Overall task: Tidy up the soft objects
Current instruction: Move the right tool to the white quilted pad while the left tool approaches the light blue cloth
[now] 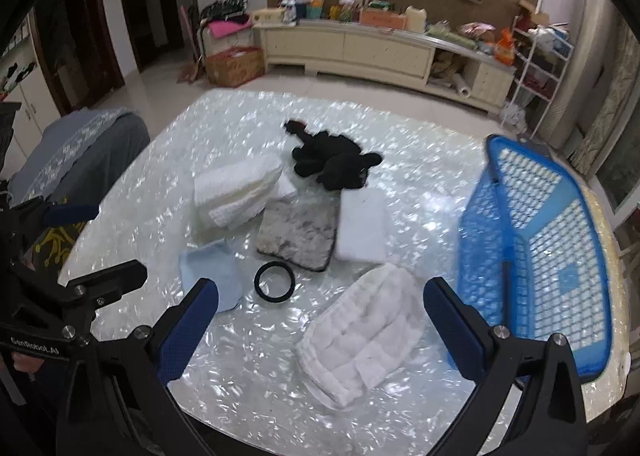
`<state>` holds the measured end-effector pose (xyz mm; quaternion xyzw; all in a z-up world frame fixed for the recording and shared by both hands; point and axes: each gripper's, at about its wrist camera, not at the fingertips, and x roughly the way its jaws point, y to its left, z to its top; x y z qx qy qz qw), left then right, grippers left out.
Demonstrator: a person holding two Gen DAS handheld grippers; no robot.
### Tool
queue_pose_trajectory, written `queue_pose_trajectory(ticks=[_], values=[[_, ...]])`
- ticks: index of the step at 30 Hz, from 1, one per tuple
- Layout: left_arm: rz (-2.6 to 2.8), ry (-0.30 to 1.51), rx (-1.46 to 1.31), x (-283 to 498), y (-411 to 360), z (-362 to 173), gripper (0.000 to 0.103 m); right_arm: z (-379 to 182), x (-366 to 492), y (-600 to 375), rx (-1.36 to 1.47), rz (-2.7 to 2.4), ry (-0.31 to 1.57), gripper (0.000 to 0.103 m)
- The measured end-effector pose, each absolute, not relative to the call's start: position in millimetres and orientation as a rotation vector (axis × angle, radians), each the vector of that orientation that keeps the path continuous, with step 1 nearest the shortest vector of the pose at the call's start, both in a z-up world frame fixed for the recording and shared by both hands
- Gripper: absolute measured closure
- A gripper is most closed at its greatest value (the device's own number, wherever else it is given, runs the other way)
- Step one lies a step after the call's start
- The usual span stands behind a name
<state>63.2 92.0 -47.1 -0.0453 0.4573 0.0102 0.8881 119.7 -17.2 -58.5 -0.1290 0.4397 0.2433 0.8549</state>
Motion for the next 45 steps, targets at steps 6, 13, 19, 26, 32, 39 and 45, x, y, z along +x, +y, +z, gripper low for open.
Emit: queue_pose_trajectory(ticks=[6,13,19,26,32,39,45], values=[[0.013,1.017,-0.127,76,104,-75,0.000,-85,130,-6,-0.286,0.547,1.000,0.001],[0.015,1.108,-0.128,91,111,-113,0.000,-118,144,-13,-0.280,0.531,1.091,0.009],[-0.006,1.168,-0.127,107,124,-135,0.000,-136,153,-23,-0.276,0.510,1.119,0.009],[-0.064,1.206,-0.071,127,135,-152,0.002,-151,159,-34,-0.272,0.495,1.150,0.014],[-0.131,1.224,-0.016,140,141,-165,0.009,-168,160,-37,-0.275,0.489,1.192,0.014],[-0.175,1.246,0.031,147,132,-177,0.024,-176,163,-49,-0.264,0.471,1.206,0.014],[-0.206,1.229,0.091,144,113,-175,0.061,-184,168,-59,-0.266,0.461,1.215,0.014]])
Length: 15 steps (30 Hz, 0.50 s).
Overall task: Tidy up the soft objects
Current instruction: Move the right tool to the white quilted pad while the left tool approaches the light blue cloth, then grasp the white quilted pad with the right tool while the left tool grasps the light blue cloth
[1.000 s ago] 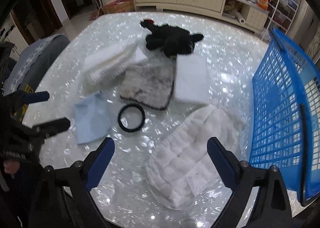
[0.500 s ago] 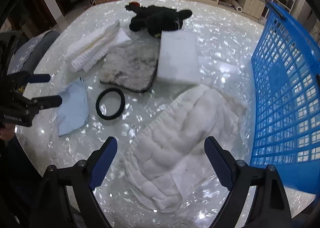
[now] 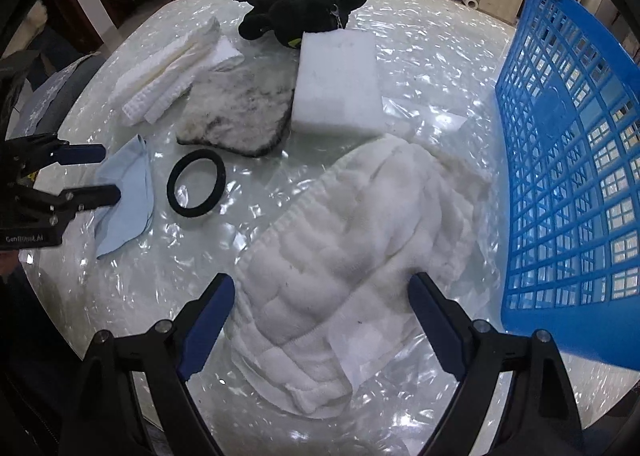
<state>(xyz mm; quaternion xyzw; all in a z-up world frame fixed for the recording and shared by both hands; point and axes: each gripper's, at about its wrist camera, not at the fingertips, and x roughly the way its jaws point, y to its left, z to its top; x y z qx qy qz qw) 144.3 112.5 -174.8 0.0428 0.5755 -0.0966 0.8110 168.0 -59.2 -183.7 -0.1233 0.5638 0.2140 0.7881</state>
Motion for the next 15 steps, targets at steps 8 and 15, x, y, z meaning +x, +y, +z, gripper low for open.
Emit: queue_pose_trajectory(ticks=[8,15], values=[[-0.231,1.239,0.038,151,104,-173,0.088,-185,153,-59,-0.280,0.454,1.224,0.014],[-0.203,1.257,0.019,149,101,-173,0.099,-191,144,-51,-0.350,0.441,1.205,0.013]])
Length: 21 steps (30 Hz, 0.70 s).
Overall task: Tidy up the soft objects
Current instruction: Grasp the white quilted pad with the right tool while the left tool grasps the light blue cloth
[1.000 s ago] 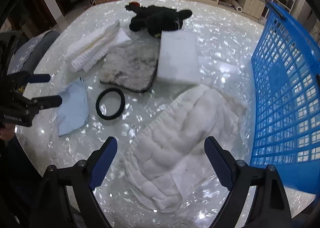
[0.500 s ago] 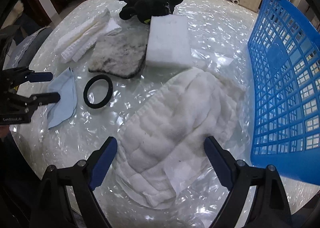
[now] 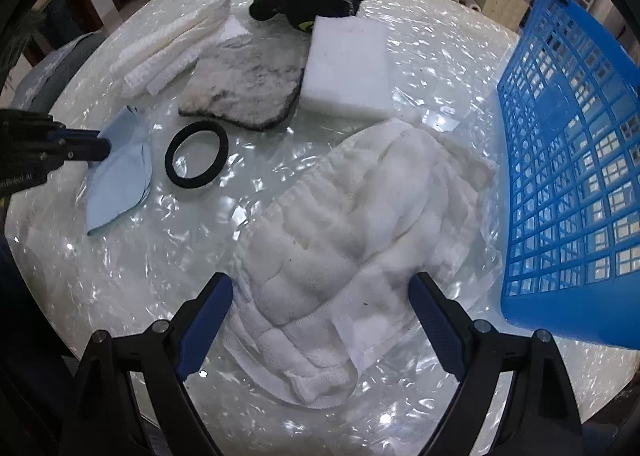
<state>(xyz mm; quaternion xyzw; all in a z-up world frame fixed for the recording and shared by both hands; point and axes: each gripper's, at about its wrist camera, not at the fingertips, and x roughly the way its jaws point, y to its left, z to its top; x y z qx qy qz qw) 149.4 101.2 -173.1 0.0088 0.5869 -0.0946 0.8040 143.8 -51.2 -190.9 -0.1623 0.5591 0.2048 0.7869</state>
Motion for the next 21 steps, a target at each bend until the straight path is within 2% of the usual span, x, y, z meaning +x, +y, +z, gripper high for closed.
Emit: queue_pose_trajectory(ticks=[4,5,7,9,11,15,21], values=[[-0.218,1.258,-0.005,137,109,-169,0.100,-195,141,-53,-0.348,0.451,1.197,0.014],[-0.220,1.258,-0.008,135,109,-169,0.100,-194,137,-44,-0.349,0.453,1.195,0.017],[-0.230,1.258,-0.030,130,110,-168,0.100,-190,134,-39,-0.356,0.467,1.187,0.030],[-0.242,1.255,-0.042,126,111,-167,0.100,-184,125,-34,-0.367,0.481,1.170,0.062],[-0.251,1.250,-0.055,124,111,-166,0.100,-180,123,-33,-0.376,0.483,1.164,0.077],[-0.260,1.229,-0.080,118,115,-157,0.100,-176,127,-38,-0.347,0.489,1.192,0.083],[-0.270,1.167,-0.096,104,115,-128,0.100,-148,129,-45,-0.320,0.488,1.157,0.083]])
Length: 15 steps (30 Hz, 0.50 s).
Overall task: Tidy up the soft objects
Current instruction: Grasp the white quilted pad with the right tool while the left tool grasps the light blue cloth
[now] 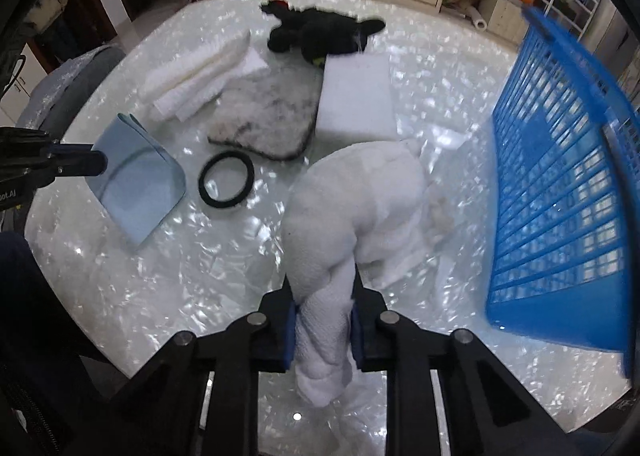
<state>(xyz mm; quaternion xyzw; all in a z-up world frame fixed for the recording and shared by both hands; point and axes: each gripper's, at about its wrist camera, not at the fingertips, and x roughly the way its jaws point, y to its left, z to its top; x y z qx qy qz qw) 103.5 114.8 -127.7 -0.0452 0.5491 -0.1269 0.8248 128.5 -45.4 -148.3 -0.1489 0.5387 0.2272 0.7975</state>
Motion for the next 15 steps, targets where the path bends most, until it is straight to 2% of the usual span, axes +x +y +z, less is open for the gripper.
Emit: queue_pose_trajectory(ticks=[15], values=[[-0.282,1.036,-0.075,84,78,-48,0.100,-69,102,-52,-0.307,0.572,1.041,0.083]])
